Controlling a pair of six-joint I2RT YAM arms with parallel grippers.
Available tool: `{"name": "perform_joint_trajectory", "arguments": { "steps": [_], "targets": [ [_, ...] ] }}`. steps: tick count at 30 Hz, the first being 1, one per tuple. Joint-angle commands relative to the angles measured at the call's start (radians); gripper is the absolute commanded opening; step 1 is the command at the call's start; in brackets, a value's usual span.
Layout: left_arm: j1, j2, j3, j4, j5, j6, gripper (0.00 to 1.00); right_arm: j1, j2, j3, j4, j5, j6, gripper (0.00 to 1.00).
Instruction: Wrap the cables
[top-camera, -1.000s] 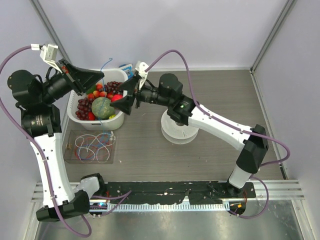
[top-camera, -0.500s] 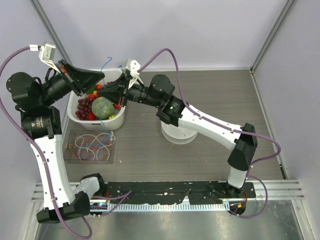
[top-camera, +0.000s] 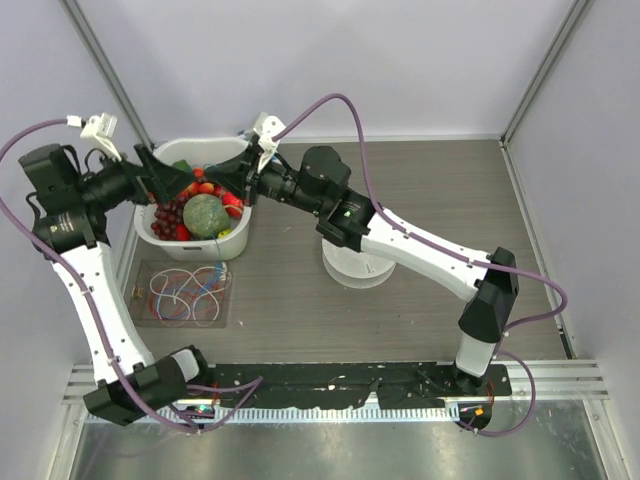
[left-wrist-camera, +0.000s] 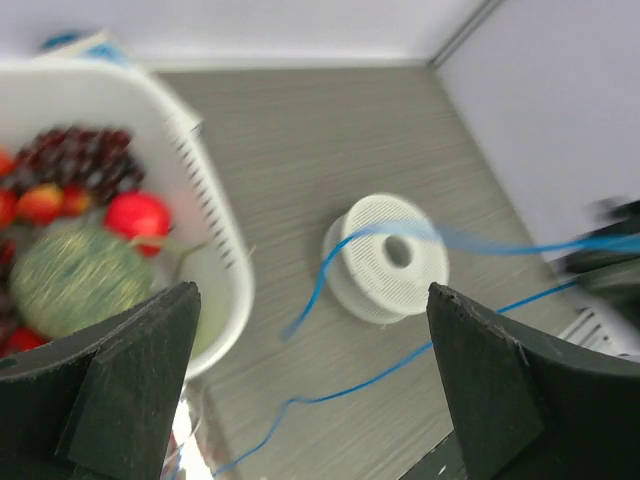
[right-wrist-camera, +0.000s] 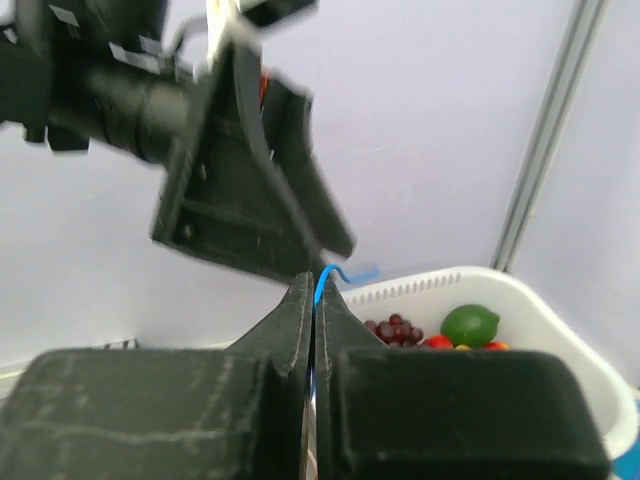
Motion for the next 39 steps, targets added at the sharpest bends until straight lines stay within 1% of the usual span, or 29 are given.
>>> {"name": "perform_joint_trajectory", "arguments": {
  "steps": [1, 3, 5, 6, 7, 8, 9, 11, 14, 16, 19, 24, 27, 31, 33, 36, 39],
  "targets": [
    [0.143, 0.052, -0.075, -0.408, 0.008, 0.523, 0.97, -0.011, -0.146, 0.028, 0.113, 0.074, -0.077, 0.01],
    [0.200, 0.107, -0.085, -0.610, 0.039, 0.808, 0.91, -0.014, -0.154, 0.026, 0.116, 0.095, -0.087, 0.01],
    [0.240, 0.161, -0.097, -0.835, 0.027, 1.084, 0.85, -0.019, -0.157, 0.031, 0.120, 0.107, -0.085, 0.01],
    [0.250, 0.190, -0.102, -0.937, 0.018, 1.245, 0.80, -0.021, -0.159, 0.032, 0.122, 0.115, -0.087, 0.01],
    [0.255, 0.200, -0.127, -0.933, -0.023, 1.237, 0.78, -0.021, -0.159, 0.038, 0.125, 0.121, -0.090, 0.01],
    [0.258, 0.203, -0.164, -0.936, -0.053, 1.268, 0.76, -0.022, -0.154, 0.047, 0.126, 0.127, -0.094, 0.01],
    [0.260, 0.198, -0.215, -0.935, -0.071, 1.330, 0.74, -0.022, -0.153, 0.055, 0.128, 0.135, -0.099, 0.01],
    [0.260, 0.163, -0.293, -0.933, -0.100, 1.490, 0.73, -0.025, -0.145, 0.074, 0.131, 0.144, -0.110, 0.01],
    [0.258, 0.097, -0.410, -0.933, -0.137, 1.674, 0.75, -0.030, -0.133, 0.112, 0.131, 0.164, -0.119, 0.01],
    [0.257, 0.075, -0.456, -0.930, -0.162, 1.722, 0.76, -0.034, -0.127, 0.138, 0.131, 0.176, -0.125, 0.01],
    [0.258, 0.086, -0.483, -0.918, -0.188, 1.723, 0.78, -0.040, -0.111, 0.182, 0.137, 0.196, -0.145, 0.01],
    [0.255, 0.092, -0.563, -0.906, -0.174, 1.821, 0.81, -0.054, -0.073, 0.313, 0.145, 0.219, -0.159, 0.01],
    [0.228, 0.092, -0.611, -0.861, -0.167, 1.822, 0.81, -0.059, -0.059, 0.351, 0.145, 0.219, -0.169, 0.01],
    [0.172, 0.101, -0.640, -0.863, -0.130, 1.823, 0.77, -0.060, -0.062, 0.354, 0.143, 0.212, -0.171, 0.01],
    [0.146, 0.098, -0.658, -0.840, -0.127, 1.814, 0.73, -0.060, -0.062, 0.354, 0.145, 0.209, -0.174, 0.01],
    [0.132, 0.091, -0.678, -0.789, -0.131, 1.768, 0.63, -0.060, -0.061, 0.363, 0.151, 0.219, -0.192, 0.01],
    [0.122, 0.095, -0.684, -0.795, -0.125, 1.768, 0.59, -0.060, -0.056, 0.383, 0.154, 0.230, -0.211, 0.01]
  ]
}}
